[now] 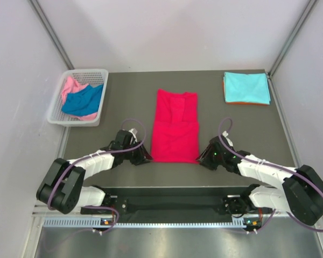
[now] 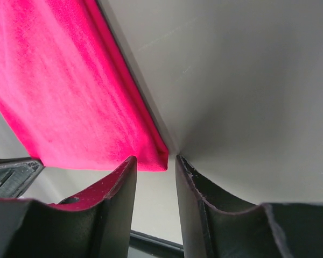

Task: Fold and stack the t-shirts
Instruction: Fold the tshirt

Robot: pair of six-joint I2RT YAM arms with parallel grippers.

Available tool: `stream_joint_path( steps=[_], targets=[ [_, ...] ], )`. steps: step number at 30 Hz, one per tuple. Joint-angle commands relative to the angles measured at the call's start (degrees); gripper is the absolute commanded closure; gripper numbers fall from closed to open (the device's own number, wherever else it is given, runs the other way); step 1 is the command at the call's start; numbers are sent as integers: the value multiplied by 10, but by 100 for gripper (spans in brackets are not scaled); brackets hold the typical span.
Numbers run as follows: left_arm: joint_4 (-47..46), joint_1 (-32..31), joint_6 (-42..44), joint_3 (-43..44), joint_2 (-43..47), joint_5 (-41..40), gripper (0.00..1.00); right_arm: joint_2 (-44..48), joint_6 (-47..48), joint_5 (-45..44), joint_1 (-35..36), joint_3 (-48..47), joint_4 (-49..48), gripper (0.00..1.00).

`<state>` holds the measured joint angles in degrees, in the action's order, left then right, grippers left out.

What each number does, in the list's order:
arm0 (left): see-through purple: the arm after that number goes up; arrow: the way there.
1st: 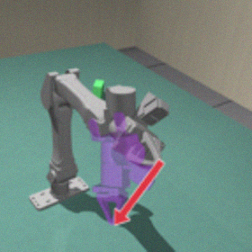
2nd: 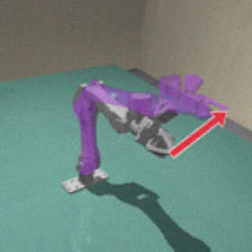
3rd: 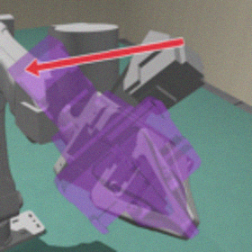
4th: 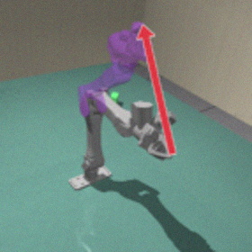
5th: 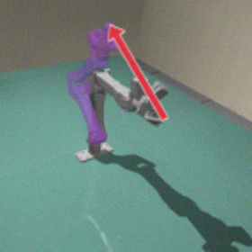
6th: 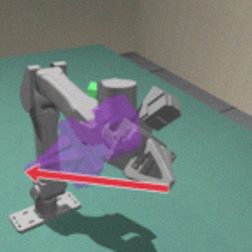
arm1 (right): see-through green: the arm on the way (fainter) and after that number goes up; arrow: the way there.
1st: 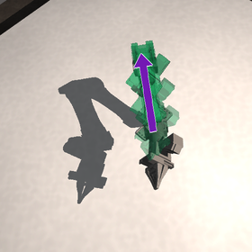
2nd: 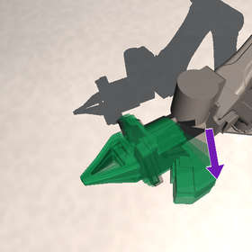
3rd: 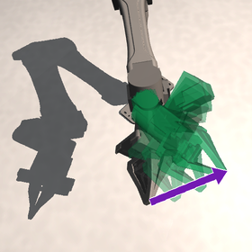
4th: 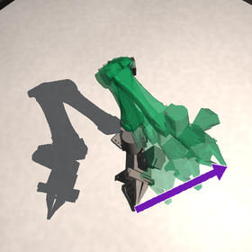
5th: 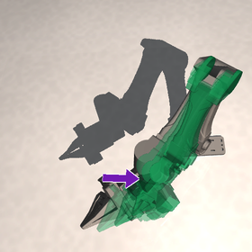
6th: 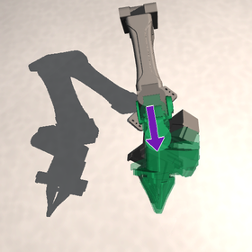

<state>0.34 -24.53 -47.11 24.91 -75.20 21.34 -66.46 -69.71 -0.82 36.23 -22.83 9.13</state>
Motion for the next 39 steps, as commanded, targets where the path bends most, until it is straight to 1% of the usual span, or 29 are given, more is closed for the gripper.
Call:
stream_joint_path(
  steps=[1, 11, 12, 13, 15, 16, 17, 21, 23, 25, 30, 33, 34, 36, 38, 39],
  targets=[
    [-24, -4, -10, -5, 10, -7, 66, 2, -8, -19, 14, 18, 18, 64],
    [-37, -10, -17, -3, 6, -9, 68, 9, -24, -30, 24, 26, 16, 65],
    [-39, -10, -17, -2, 3, -10, 69, 8, -24, -31, 23, 26, 16, 66],
    [-41, -10, -17, -1, -1, -8, 75, 6, -23, -32, 23, 27, 14, 68],
    [-48, -10, -17, 1, -6, -3, 87, 7, -17, -36, 23, 26, 14, 81],
    [-46, -10, -16, 3, -9, -4, 97, 9, -13, -38, 23, 26, 16, 88],
    [-44, -10, -12, 9, -10, -8, 100, 14, -9, -46, 23, 26, 23, 100],
    [-9, -11, -2, 20, 8, -16, 100, 45, 26, -56, 24, 19, 38, 100],
    [-6, -13, -3, 21, 36, -9, 100, 65, 34, -59, 24, 15, 46, 100],
    [34, -22, -6, 22, 69, -23, 100, 78, 42, -64, 26, 12, 61, 100],
    [94, -44, 1, 37, 113, -60, 100, 118, 55, -74, 45, 15, 93, 100],
    [115, -61, -7, 38, 131, -68, 100, 146, 51, -85, 67, 15, 116, 100],
    [121, -74, -10, 38, 140, -74, 100, 169, 50, -90, 76, 12, 121, 100],
    [148, -99, -22, 42, 158, -80, 100, 194, 45, -115, 110, 5, 138, 100],
    [176, -118, -38, 56, 174, -103, 100, 222, 35, -142, 144, -26, 177, 100],
    [200, -126, -41, 63, 182, -111, 100, 229, 26, -172, 154, -40, 222, 100]
  ],
)
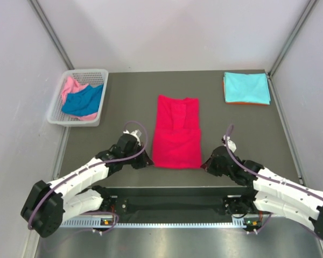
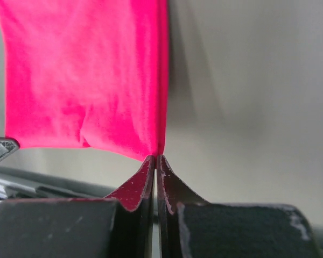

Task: Fold and stack the t-shirts
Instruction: Fold the tshirt

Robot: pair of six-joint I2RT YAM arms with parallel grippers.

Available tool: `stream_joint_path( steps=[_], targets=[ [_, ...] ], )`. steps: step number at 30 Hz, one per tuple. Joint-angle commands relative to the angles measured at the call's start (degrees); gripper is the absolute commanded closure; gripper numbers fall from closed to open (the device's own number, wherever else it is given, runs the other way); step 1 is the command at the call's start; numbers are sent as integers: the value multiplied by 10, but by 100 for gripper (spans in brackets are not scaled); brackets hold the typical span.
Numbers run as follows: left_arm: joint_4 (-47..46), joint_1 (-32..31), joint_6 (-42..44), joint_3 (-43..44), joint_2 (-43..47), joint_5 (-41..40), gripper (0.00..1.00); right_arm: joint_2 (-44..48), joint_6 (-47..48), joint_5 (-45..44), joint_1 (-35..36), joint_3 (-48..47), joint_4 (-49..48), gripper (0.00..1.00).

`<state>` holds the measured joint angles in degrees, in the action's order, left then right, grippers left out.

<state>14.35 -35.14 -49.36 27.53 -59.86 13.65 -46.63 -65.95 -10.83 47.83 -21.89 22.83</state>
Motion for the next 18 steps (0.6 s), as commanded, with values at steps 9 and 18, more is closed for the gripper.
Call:
stream_joint_path(
  steps=[9, 18],
  targets=[
    [103, -45, 19, 129, 27, -70, 100, 38, 5, -161, 78, -138, 168, 100],
    [71, -4, 50, 248, -117, -93, 100, -55, 178, -199, -4, -258, 107, 100]
  ],
)
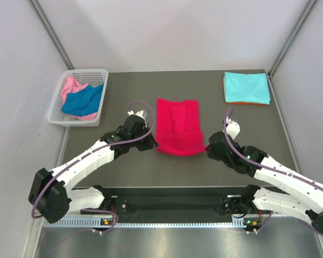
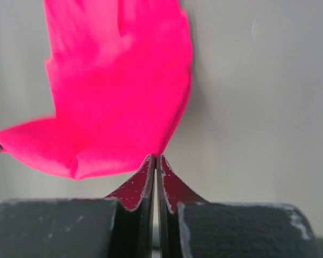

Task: Fold and stack the t-shirts
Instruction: Fold the tshirt

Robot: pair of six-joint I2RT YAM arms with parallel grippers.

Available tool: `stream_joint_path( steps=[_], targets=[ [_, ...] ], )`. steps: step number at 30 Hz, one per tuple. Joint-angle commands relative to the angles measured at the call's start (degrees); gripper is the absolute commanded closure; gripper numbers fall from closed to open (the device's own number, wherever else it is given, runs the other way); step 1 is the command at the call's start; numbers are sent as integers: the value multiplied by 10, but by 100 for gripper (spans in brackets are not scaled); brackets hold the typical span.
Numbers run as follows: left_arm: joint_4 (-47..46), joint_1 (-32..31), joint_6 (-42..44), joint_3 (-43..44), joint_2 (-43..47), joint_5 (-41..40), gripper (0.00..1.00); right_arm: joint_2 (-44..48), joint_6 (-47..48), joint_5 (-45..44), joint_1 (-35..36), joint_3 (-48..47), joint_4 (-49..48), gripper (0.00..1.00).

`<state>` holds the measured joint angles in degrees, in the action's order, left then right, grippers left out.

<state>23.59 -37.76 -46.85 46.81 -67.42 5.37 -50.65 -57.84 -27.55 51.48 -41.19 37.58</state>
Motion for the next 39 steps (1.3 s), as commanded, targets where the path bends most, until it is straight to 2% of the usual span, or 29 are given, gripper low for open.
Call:
stream_joint_path(
  steps=[1, 2, 5, 8, 14, 16, 22, 27, 31, 39],
  targets=[
    [-22, 29, 29, 84, -55, -9, 100, -32, 116, -18, -59, -74, -55, 100],
    [-25, 36, 34, 98, -71, -5, 100, -42, 154, 18, -99, -83, -83, 100],
    [-48, 77, 39, 143, -121, 26, 100, -85, 195, 64, -167, -122, -125, 100],
    [-72, 117, 41, 189, -169, 64, 100, -142, 254, 160, -220, -160, -169, 100],
    [-137, 173, 47, 266, -273, 124, 100, -271, 295, 265, -284, -240, -235, 100],
    [-141, 187, 51, 302, -315, 137, 100, -320, 296, 273, -303, -269, -249, 100],
    [-145, 214, 52, 397, -409, 149, 100, -454, 310, 326, -329, -366, -266, 100],
    [-163, 227, 49, 456, -487, 157, 100, -522, 313, 355, -353, -426, -281, 100],
    [-137, 229, 83, 530, -548, 140, 100, -582, 304, 379, -374, -462, -282, 100],
    [-152, 240, 83, 596, -647, 141, 100, -689, 295, 413, -394, -547, -297, 100]
  ],
)
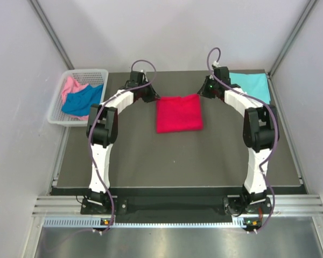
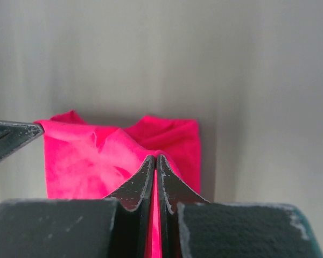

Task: Fold and stack the t-shirts
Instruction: Fold the tshirt

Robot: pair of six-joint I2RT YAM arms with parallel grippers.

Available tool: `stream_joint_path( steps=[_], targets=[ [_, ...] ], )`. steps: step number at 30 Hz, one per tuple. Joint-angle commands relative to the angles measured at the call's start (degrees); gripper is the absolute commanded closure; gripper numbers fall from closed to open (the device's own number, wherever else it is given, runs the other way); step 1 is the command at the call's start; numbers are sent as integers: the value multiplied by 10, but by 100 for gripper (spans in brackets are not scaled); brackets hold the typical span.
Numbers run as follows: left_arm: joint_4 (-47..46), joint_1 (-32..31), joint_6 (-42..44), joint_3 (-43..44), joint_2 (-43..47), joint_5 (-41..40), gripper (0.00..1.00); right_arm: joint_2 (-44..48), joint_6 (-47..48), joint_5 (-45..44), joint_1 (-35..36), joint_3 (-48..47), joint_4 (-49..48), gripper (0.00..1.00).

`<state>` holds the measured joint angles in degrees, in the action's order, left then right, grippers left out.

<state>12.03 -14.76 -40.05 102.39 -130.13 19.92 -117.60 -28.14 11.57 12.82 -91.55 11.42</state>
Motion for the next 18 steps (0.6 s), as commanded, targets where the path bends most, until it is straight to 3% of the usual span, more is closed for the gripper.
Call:
stream_joint_path(
  steps=[1, 4, 9, 13, 16, 18],
  targets=[
    [-37, 12, 11, 61, -30, -5, 100, -36, -5, 21, -10, -49, -41, 100],
    [-4, 16, 12, 116, -67, -22, 100, -78, -8, 23, -15, -89, -33, 99],
    [4, 19, 27, 127, -78, -46, 100, -113, 8, 37, -19, -165, 15, 83],
    [-15, 27, 16, 127, -77, -29, 100, -68, 23, 43, -21, -112, 7, 68],
    [-28, 30, 7, 128, -76, -19, 100, -22, 41, 84, -21, -34, -21, 50],
    [-38, 30, -1, 131, -73, -8, 100, 6, 59, 112, -20, 23, -34, 45]
  ],
)
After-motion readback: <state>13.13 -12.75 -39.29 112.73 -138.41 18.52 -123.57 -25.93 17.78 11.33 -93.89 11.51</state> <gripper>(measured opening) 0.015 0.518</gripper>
